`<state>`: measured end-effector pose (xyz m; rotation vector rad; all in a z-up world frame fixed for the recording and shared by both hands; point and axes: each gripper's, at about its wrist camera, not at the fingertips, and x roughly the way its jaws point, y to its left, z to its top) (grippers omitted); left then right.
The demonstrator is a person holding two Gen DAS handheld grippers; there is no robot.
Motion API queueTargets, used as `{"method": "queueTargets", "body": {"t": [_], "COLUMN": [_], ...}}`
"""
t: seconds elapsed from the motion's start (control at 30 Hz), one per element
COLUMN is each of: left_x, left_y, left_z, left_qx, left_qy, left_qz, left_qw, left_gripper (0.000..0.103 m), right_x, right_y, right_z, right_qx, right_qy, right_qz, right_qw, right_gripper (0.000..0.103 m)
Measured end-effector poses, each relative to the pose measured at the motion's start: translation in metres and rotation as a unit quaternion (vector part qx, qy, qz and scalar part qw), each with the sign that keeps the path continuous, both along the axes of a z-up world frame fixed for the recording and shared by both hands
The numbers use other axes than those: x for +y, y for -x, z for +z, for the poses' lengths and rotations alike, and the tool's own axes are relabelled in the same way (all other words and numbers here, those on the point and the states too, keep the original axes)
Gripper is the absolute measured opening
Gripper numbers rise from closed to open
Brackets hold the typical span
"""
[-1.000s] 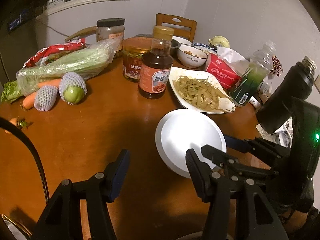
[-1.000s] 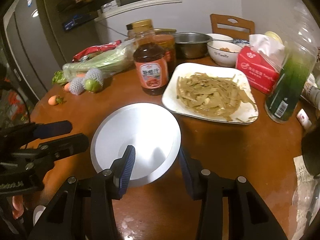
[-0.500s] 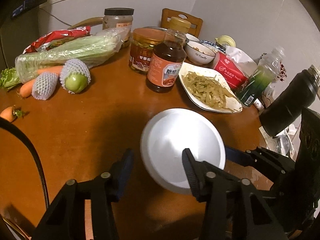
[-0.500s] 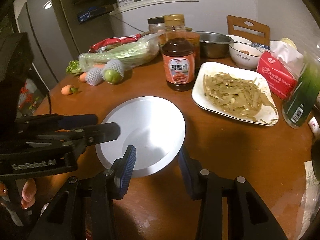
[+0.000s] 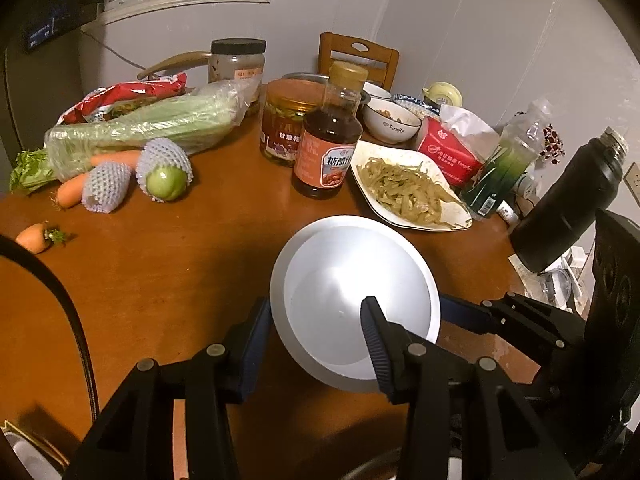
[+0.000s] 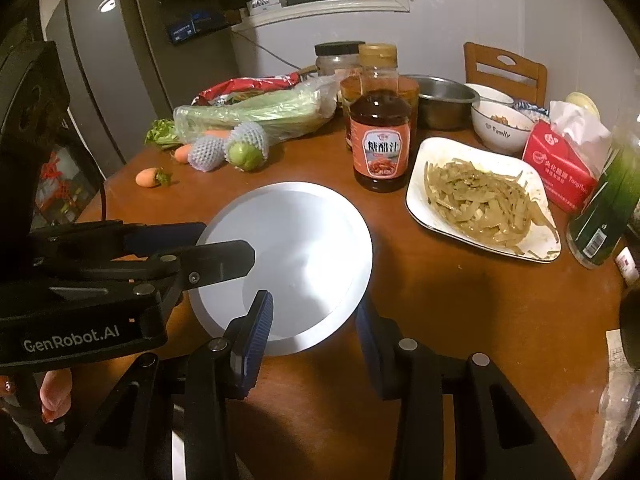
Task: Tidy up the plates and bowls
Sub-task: 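Grasp the second red cup by its rim with the right tool, then carry the red cup over the steel bowl and lower it in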
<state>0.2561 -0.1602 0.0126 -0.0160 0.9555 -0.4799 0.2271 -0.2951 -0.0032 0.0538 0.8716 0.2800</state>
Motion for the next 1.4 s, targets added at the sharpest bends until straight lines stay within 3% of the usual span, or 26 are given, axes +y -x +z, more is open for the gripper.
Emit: {"method": "queueTargets", "body": {"t": [0.7,1.4], "left_x": [0.027,0.038], "left_y": [0.075,0.132], "left_z": [0.044,0.061], "left_qx": [-0.048,-0.077], "left_qy": [0.011,0.017], "left_qz": [0.004,-0.007], "left_qw": [0.9988,0.9969], "left_gripper": [0.047,0.047], "right_x": [0.026,0.04], "right_y": [0.067,0.128], "right_z": [0.05,0.068], "right_qx": [-0.063,-0.093], "right_qy": [0.008,0.021], "right_qz": [0.005,0.005], "right_qw": [0.998,0.995], "right_gripper": [0.044,0.044]}}
